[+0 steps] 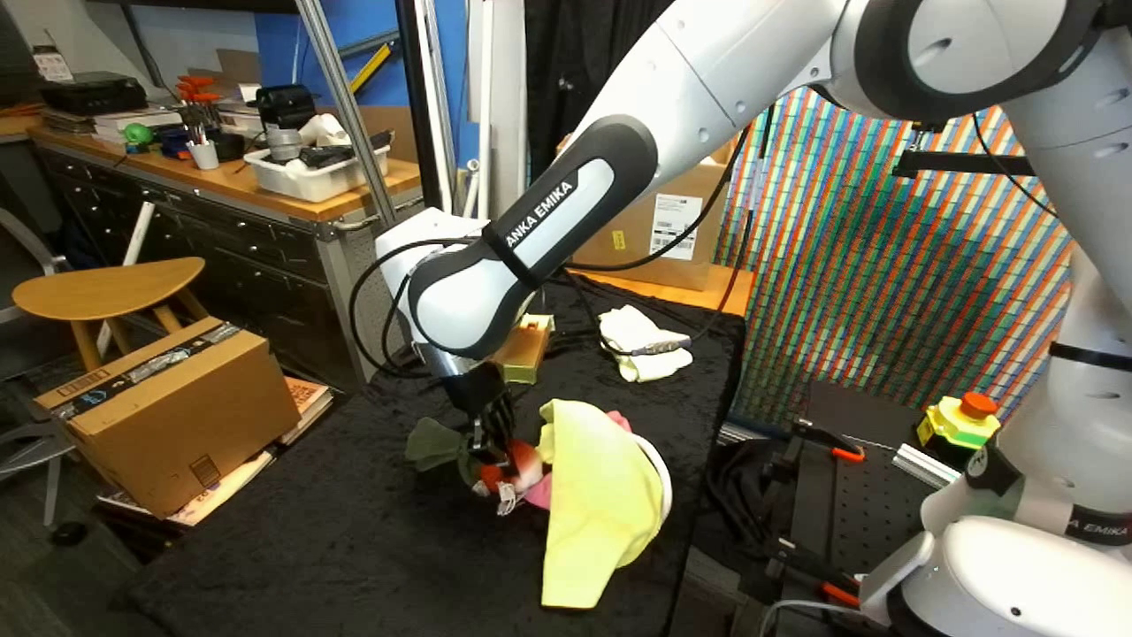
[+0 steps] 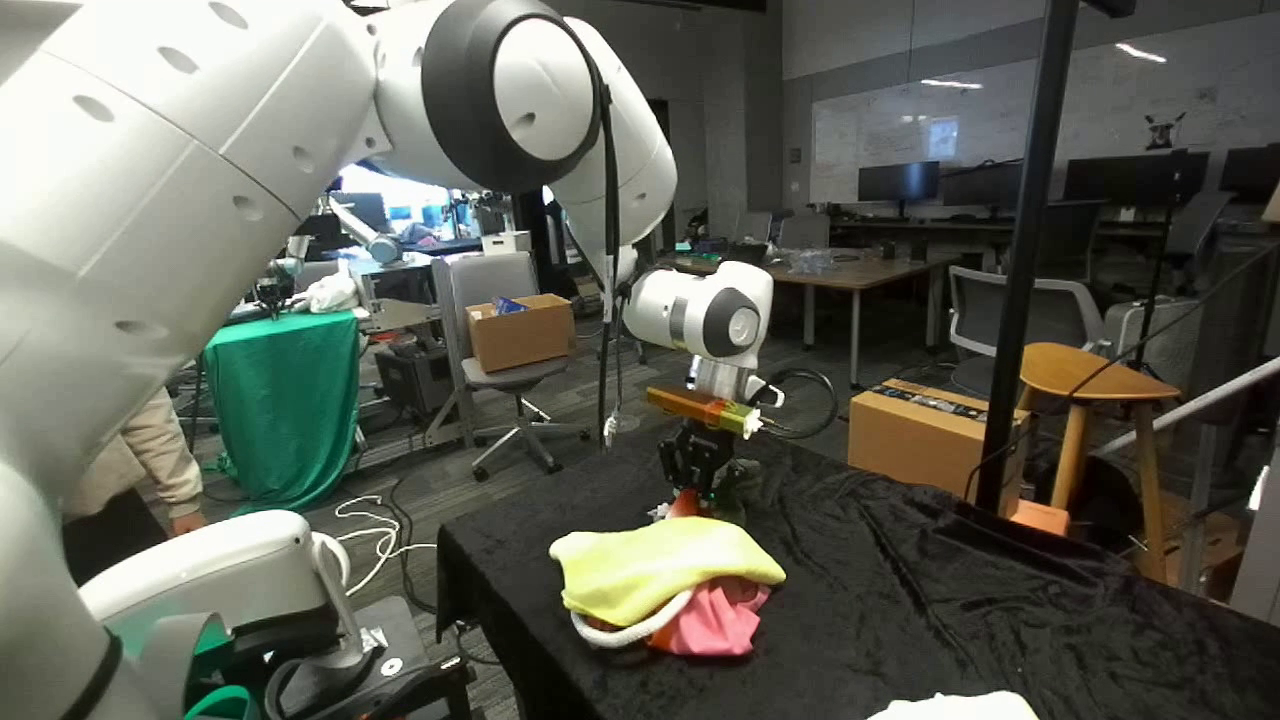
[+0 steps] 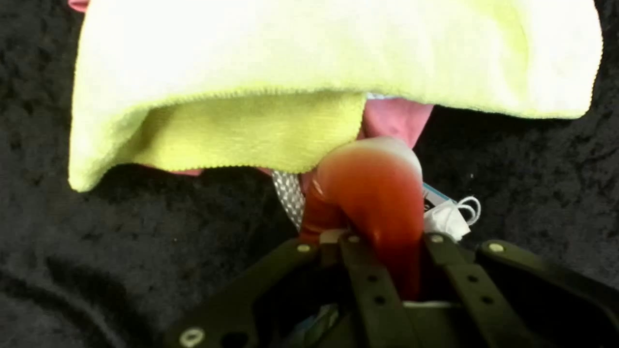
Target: Bunch up all the objects on the table
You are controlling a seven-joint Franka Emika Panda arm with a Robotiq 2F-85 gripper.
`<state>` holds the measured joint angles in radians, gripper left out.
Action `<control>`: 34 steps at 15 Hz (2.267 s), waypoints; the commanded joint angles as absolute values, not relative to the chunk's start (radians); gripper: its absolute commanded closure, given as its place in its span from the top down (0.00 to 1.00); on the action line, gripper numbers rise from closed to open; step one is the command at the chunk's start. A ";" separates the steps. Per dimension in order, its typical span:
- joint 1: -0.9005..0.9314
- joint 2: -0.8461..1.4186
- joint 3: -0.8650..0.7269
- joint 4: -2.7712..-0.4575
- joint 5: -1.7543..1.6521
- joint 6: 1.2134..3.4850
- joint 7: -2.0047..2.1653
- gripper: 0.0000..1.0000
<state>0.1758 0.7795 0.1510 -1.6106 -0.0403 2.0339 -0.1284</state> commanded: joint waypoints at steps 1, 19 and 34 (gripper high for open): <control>0.186 0.822 0.121 -1.544 -0.036 1.948 -0.051 0.11; 0.181 0.826 0.120 -1.489 -0.021 1.793 -0.023 0.69; 0.126 0.727 0.099 -1.562 0.014 1.895 0.006 1.00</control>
